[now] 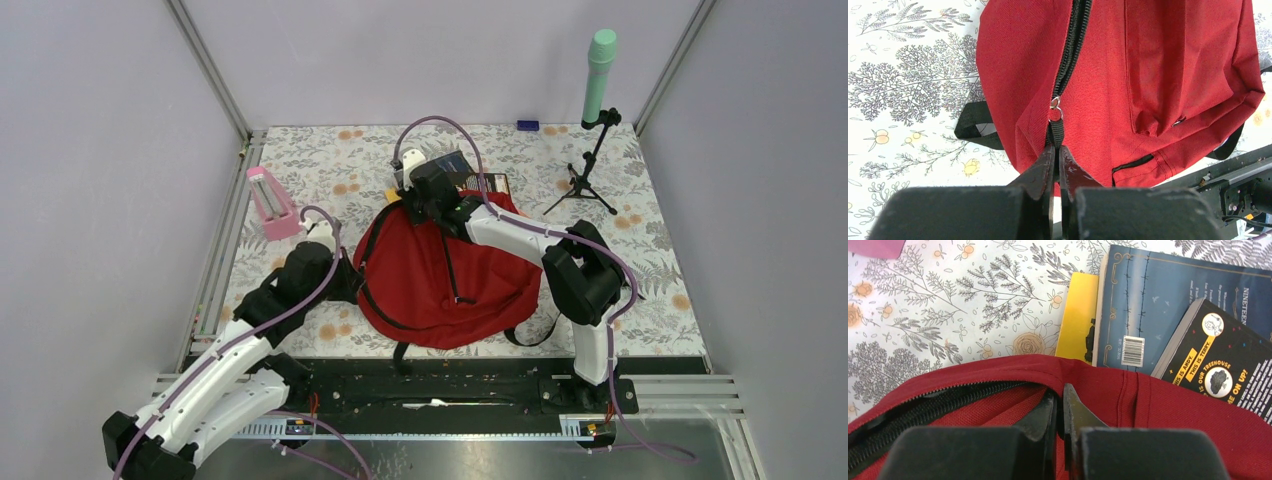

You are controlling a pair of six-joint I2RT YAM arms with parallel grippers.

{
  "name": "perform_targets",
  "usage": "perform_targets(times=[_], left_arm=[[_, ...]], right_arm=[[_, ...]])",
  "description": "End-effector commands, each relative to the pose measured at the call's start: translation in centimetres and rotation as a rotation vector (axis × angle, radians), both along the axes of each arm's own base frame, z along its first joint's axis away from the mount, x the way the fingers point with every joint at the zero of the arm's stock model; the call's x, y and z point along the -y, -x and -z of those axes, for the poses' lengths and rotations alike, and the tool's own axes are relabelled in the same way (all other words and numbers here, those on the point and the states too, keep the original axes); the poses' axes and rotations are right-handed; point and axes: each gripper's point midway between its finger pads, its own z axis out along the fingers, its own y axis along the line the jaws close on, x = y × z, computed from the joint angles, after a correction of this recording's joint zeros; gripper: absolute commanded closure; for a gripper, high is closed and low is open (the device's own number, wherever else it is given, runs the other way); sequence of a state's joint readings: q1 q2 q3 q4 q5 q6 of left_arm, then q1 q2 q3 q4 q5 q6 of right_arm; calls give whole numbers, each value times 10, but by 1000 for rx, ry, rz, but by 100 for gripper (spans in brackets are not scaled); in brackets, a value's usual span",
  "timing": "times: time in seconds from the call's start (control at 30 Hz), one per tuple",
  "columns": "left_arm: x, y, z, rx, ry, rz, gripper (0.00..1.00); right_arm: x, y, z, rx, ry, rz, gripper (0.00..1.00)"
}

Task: Pack the student bag
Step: Unzip the student bag at the center of the board.

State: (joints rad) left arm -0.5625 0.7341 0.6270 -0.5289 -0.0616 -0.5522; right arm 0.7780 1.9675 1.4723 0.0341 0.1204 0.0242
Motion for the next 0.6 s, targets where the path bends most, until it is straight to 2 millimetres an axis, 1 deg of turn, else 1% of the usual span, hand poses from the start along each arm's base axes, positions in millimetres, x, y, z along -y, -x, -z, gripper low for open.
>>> perform_targets(times=[0.0, 0.13, 0.37, 0.47, 0.57], left_arm=[[-2, 7, 7, -23, 16, -31, 100], [4, 14, 12, -46, 35, -20, 100], [17, 26, 10, -45, 60, 43, 100], [24, 33, 9, -52, 65, 101, 100], [26, 35, 6, -37, 54, 144, 100]], right_arm=[[-2, -29, -67, 115, -172, 146, 100], [1, -31, -70, 114, -187, 186, 100], [5, -34, -83, 97, -252, 261, 100], [3, -33, -92, 79, -287, 271, 100], [-3, -24, -100, 53, -334, 221, 100]])
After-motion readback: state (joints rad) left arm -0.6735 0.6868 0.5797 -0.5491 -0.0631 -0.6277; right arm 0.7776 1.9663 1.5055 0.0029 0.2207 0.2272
